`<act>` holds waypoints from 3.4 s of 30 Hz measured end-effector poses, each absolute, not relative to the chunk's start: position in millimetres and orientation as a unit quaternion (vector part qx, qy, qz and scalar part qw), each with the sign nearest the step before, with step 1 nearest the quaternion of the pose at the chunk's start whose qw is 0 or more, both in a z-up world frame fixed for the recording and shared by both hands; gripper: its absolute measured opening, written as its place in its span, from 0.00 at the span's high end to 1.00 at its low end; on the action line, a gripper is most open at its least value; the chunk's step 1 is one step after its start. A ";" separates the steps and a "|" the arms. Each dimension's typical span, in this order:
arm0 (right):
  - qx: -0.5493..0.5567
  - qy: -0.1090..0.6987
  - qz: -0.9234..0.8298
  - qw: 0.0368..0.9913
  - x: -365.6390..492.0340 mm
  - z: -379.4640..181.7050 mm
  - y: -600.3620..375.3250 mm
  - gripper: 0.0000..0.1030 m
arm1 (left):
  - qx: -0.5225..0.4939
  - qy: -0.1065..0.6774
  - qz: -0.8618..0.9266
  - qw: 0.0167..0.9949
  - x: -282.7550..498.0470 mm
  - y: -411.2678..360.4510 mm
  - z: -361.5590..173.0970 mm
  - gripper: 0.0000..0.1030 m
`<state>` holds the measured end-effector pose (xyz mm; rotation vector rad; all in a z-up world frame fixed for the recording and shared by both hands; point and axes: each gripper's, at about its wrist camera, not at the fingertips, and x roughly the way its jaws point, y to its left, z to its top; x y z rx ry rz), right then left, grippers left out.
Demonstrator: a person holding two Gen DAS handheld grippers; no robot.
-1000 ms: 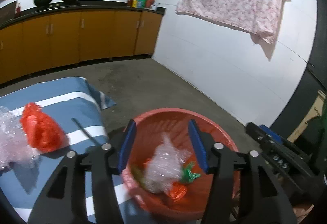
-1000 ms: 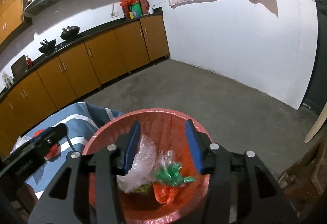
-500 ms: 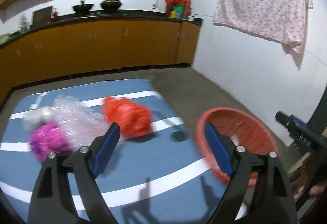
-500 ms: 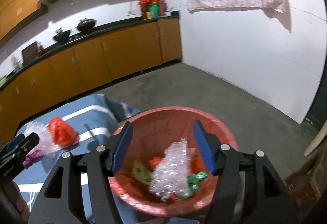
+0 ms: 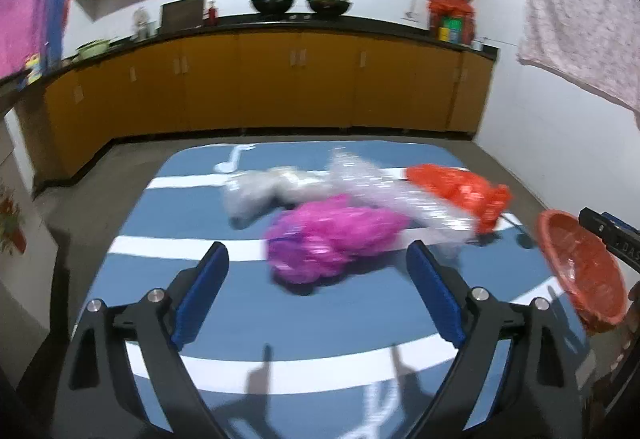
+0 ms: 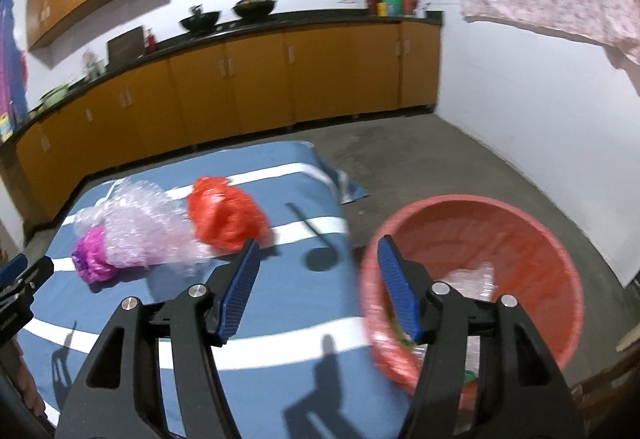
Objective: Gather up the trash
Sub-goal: 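Move both open tools back to the red bag on the table, then grasp the red bag with the right tool while the left tool grasps bubble wrap, then carry both bags over the basket and open both tools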
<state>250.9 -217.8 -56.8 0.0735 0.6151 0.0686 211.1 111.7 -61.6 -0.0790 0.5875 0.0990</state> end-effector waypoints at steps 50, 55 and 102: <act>0.012 0.322 0.031 0.946 259.0 -66.7 -218.7 0.81 | -0.058 0.342 -0.061 0.936 277.3 51.8 -63.4 0.35; 0.019 0.318 0.016 0.948 250.6 -60.4 -240.9 0.81 | -0.065 0.373 -0.061 0.924 293.4 31.8 -79.3 0.49; 0.062 0.246 -0.097 0.962 155.9 -13.9 -349.1 0.81 | -0.008 0.251 -0.258 0.933 196.5 -100.3 23.4 0.96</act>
